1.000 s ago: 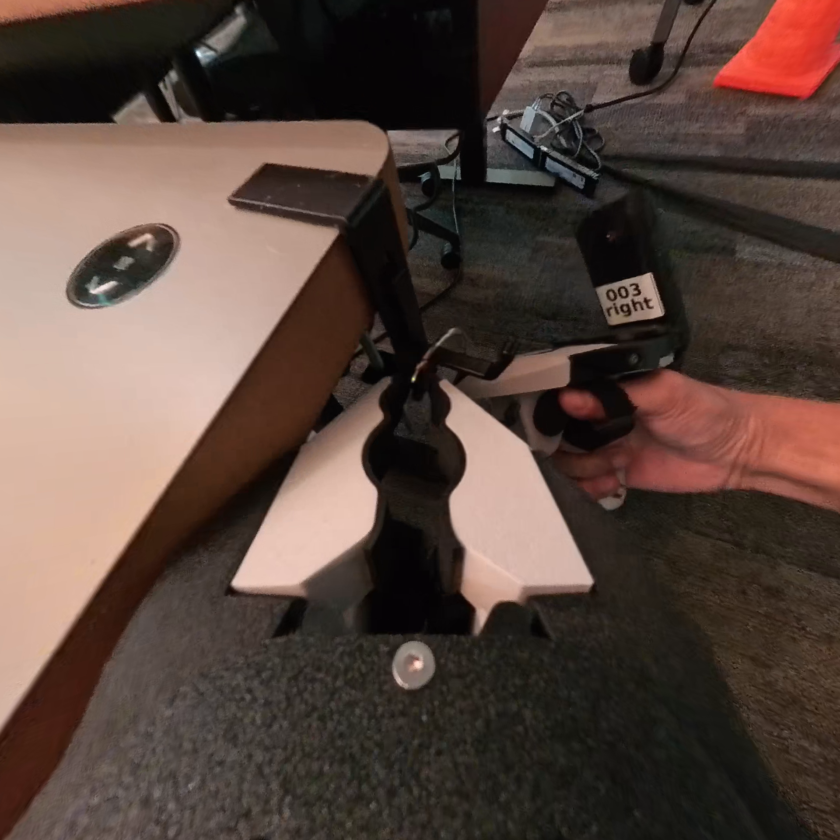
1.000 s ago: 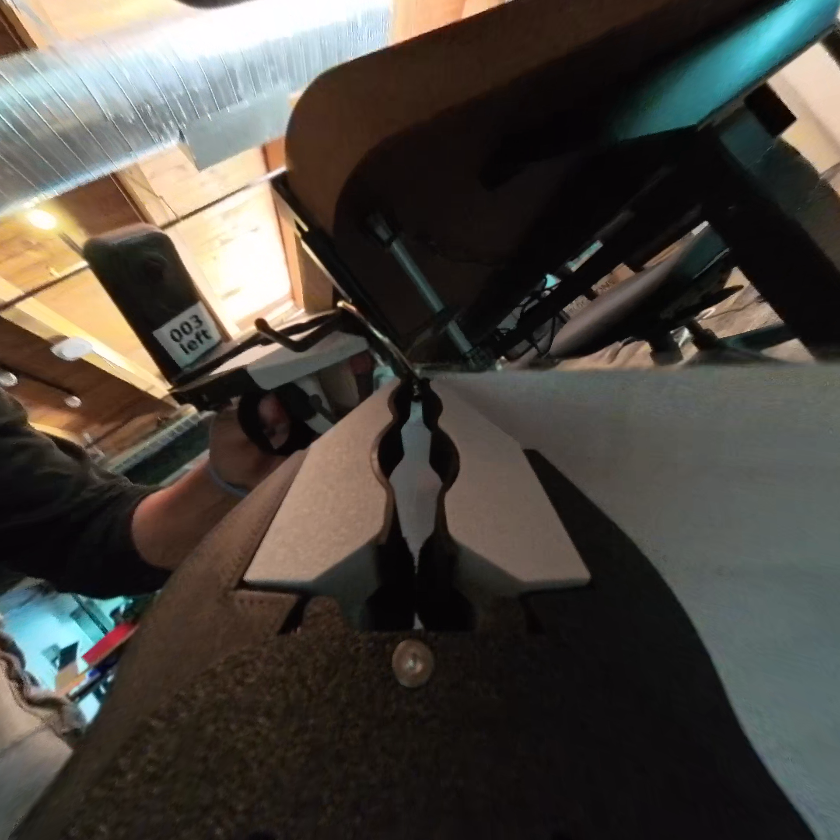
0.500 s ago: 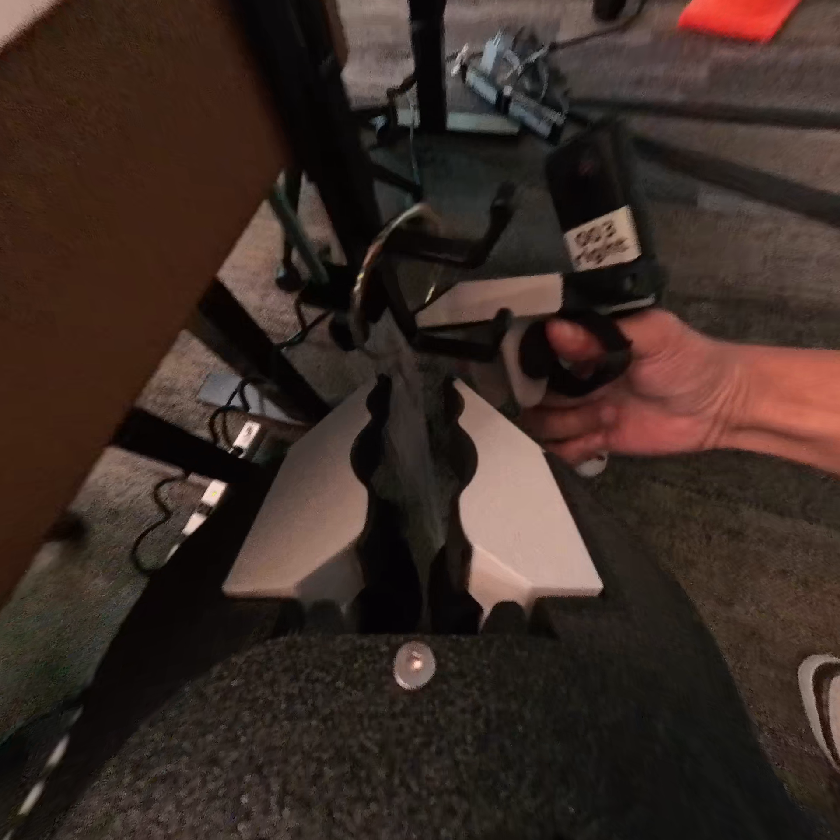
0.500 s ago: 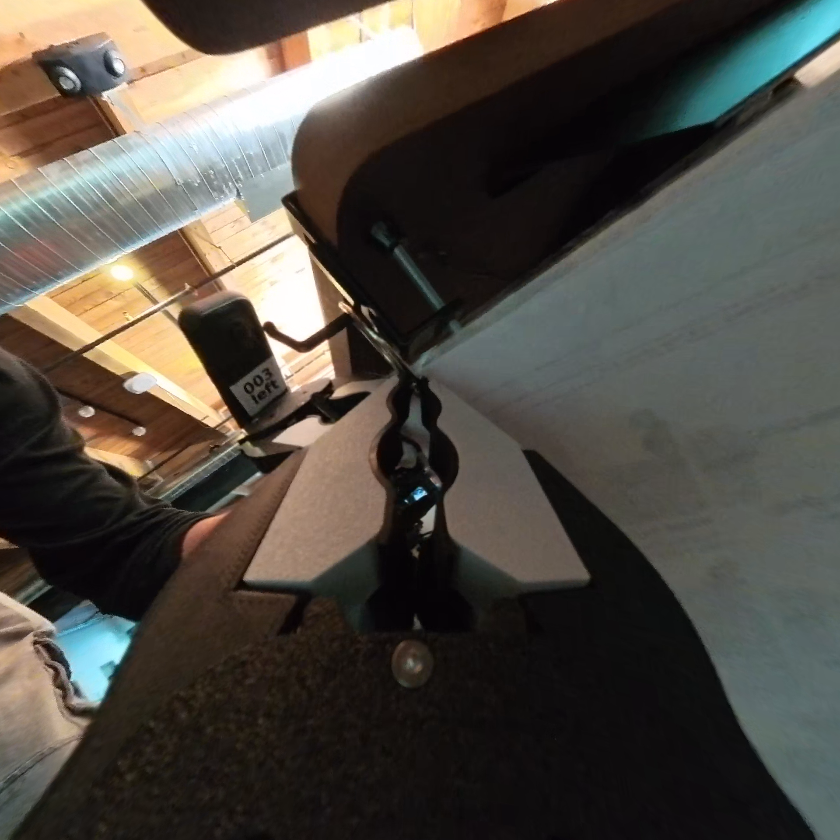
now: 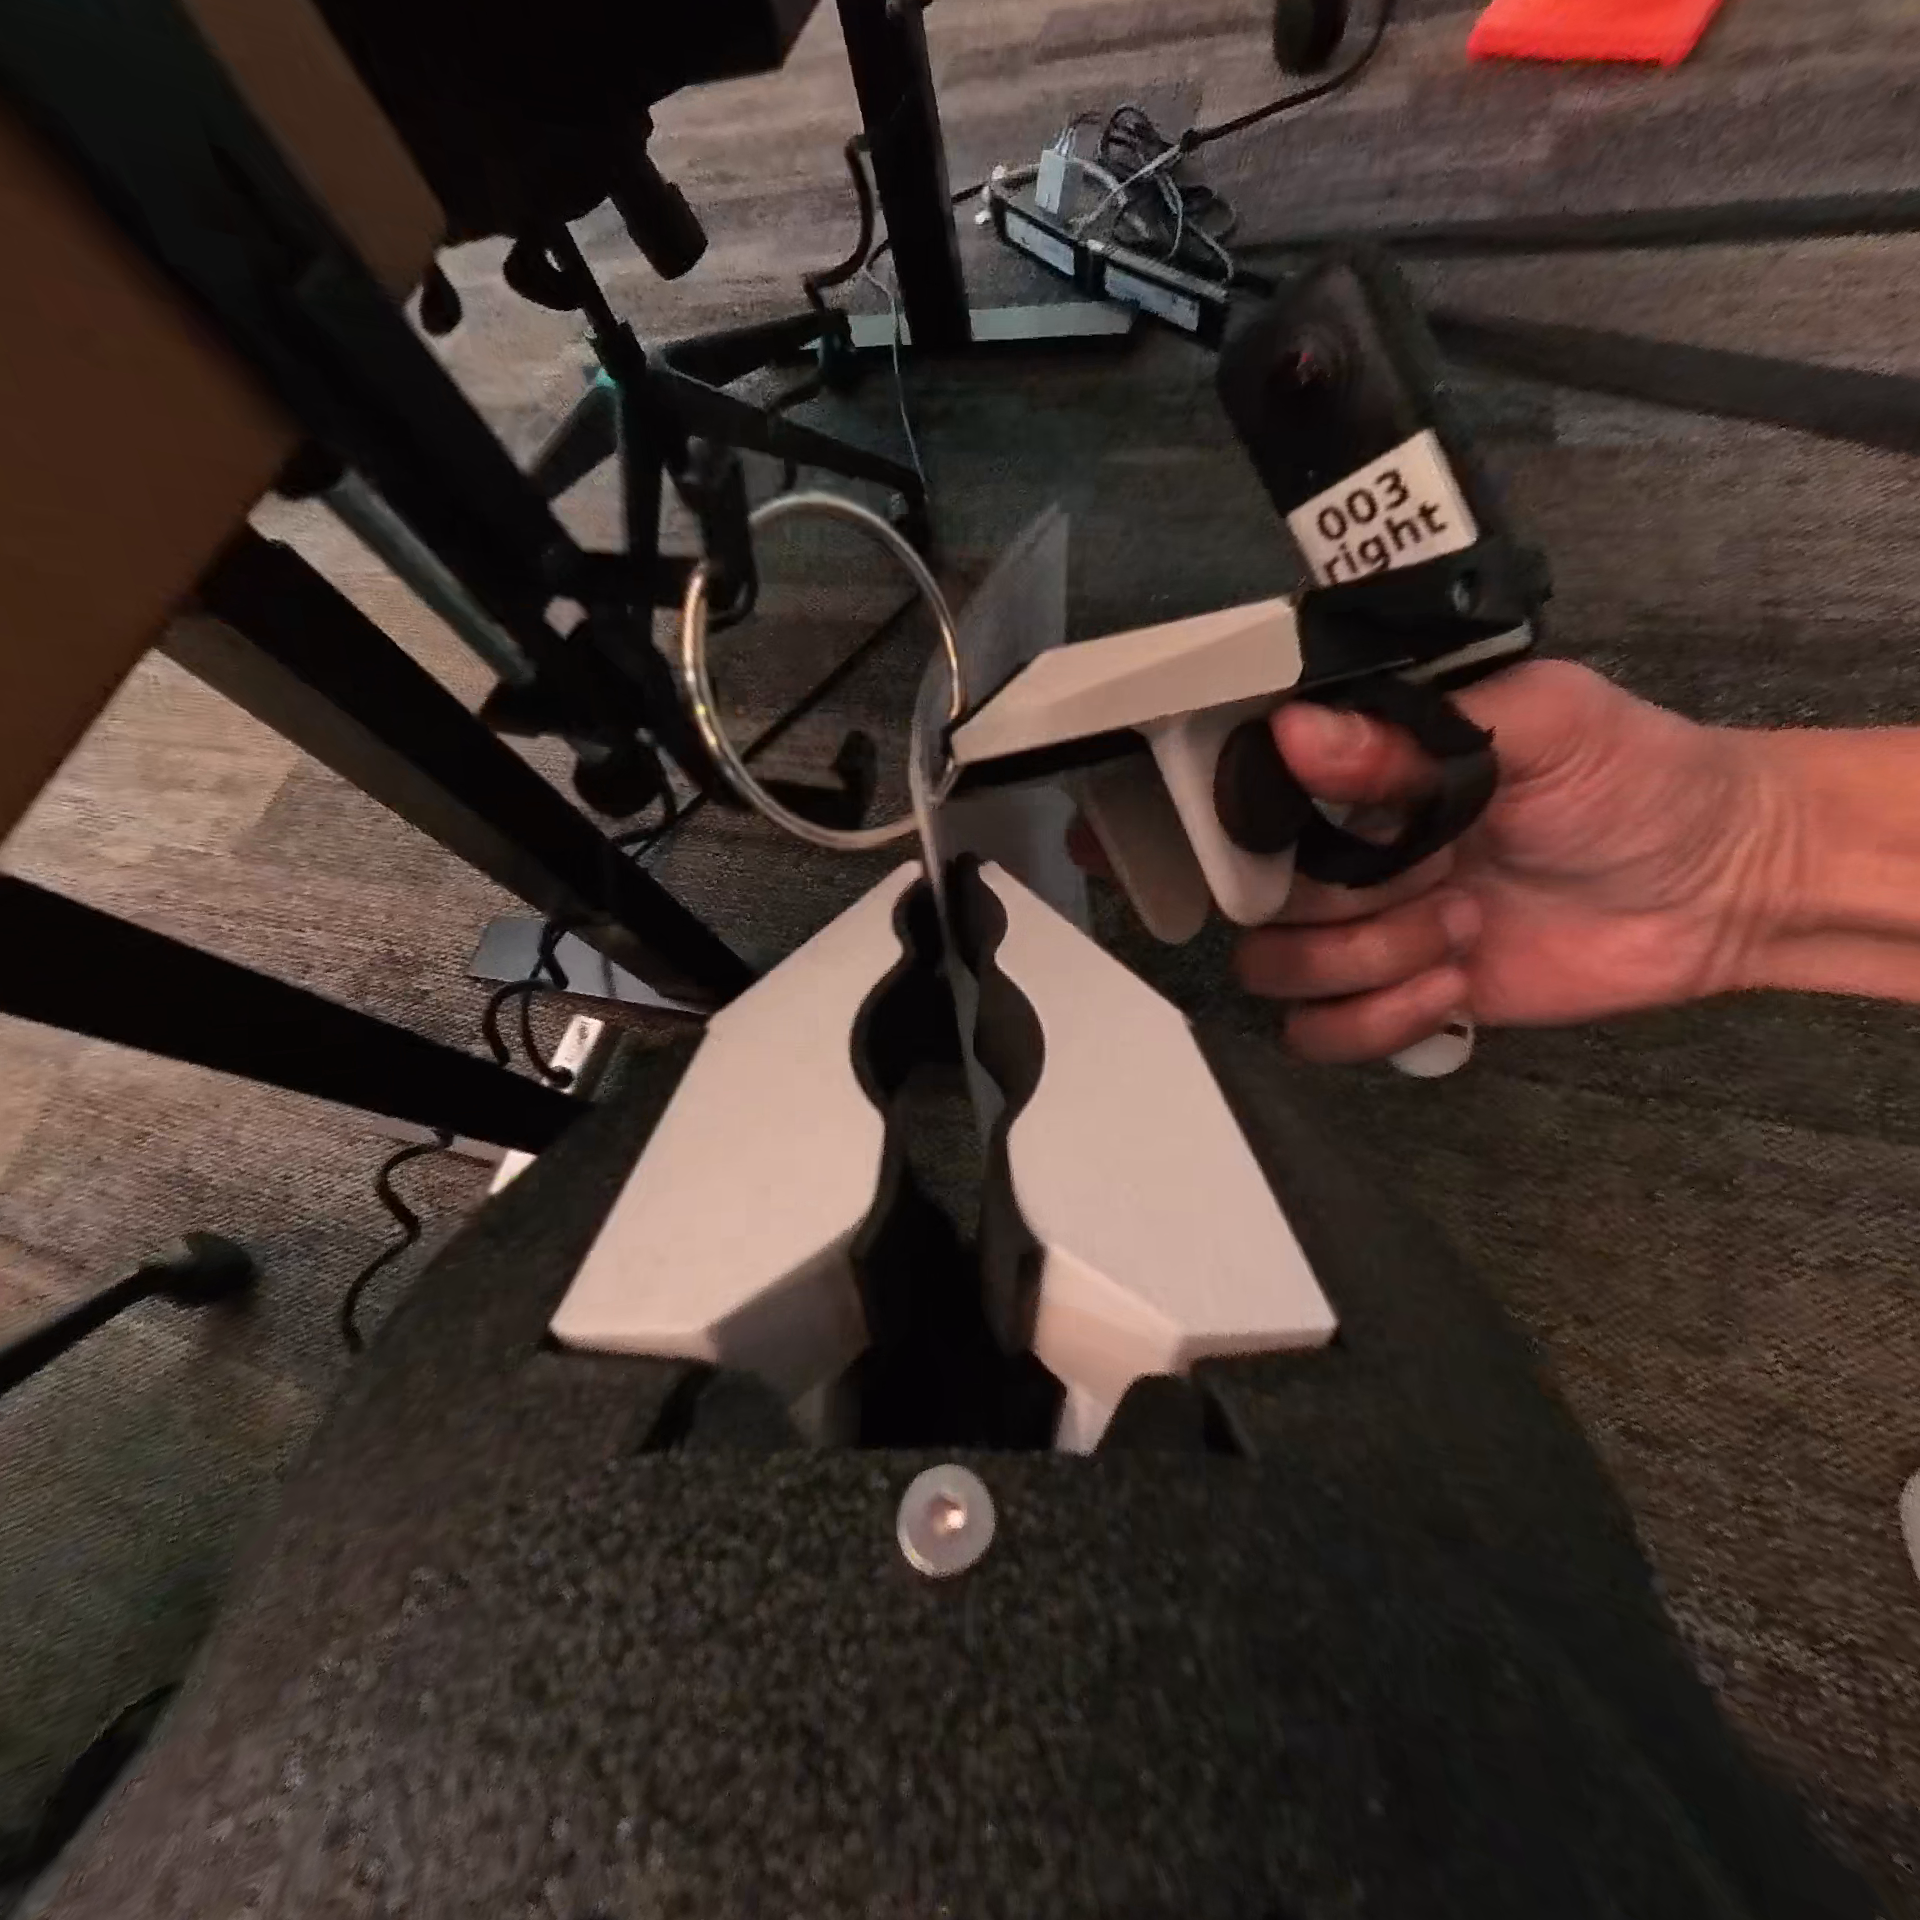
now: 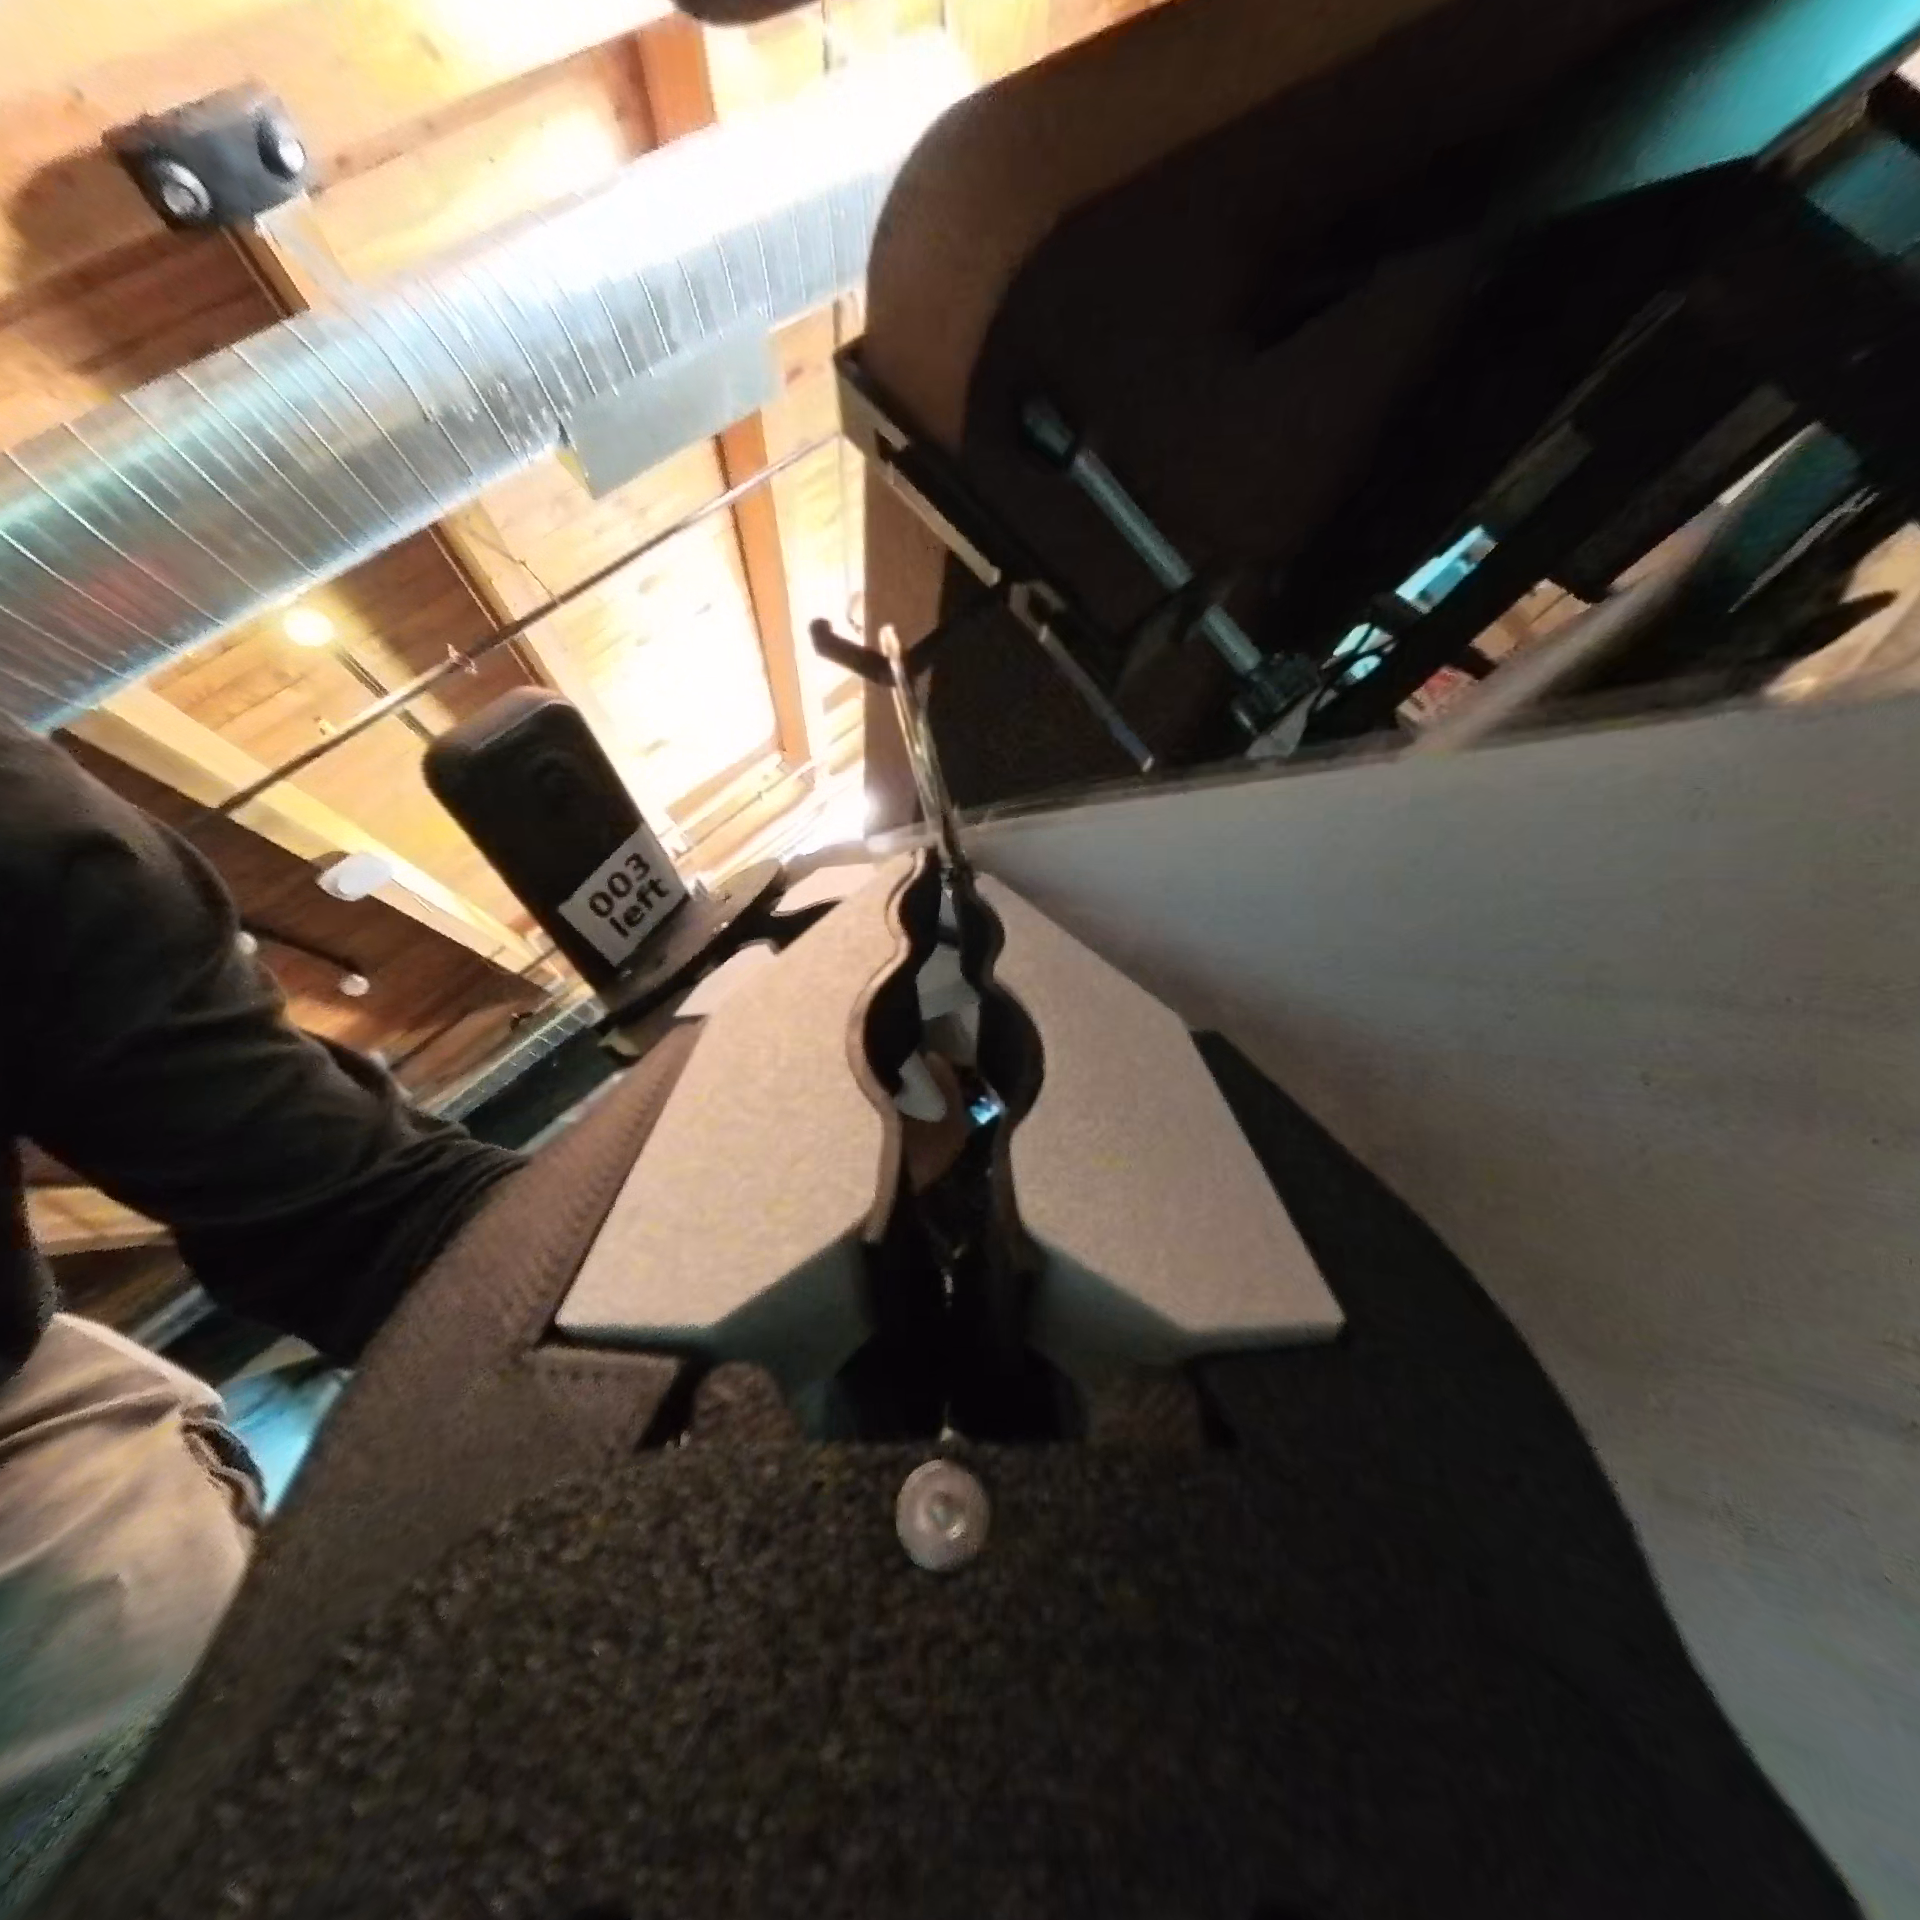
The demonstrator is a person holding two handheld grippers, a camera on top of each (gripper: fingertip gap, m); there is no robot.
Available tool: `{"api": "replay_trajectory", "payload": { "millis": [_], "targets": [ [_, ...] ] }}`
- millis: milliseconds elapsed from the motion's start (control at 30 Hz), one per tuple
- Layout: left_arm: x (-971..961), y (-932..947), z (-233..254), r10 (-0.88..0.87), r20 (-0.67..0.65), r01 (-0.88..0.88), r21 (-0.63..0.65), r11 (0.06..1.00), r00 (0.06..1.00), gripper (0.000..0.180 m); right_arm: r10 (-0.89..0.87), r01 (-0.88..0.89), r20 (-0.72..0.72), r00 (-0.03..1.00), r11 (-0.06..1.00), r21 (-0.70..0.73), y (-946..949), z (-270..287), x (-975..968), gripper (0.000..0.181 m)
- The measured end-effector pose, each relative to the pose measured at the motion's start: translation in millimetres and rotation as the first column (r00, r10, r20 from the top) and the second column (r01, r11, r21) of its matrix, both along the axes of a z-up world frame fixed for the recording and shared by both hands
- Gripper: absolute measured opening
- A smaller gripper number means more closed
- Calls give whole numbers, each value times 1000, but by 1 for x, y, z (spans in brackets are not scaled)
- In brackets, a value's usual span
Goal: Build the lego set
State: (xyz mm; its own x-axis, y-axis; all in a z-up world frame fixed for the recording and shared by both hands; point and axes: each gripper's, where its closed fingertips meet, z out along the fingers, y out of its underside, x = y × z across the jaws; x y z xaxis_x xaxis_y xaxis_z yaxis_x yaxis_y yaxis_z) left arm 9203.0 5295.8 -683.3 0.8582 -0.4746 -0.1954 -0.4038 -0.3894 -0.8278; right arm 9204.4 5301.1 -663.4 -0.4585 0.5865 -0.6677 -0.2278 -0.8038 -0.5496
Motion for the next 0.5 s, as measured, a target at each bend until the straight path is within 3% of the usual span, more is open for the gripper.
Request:
{"api": "replay_trajectory", "payload": {
  "millis": [267, 500],
  "targets": [
    [10, -2, 16, 33, 61, -32, -20, 999, 998, 0, -82, 66, 160, 984, 992, 106, -3, 16, 10, 1],
    [20, -8, 49, 62, 178, -55, -43, 998, 982, 0, -129, 104, 196, 972, 986, 129, -11, 48, 19, 2]
  ]
}}
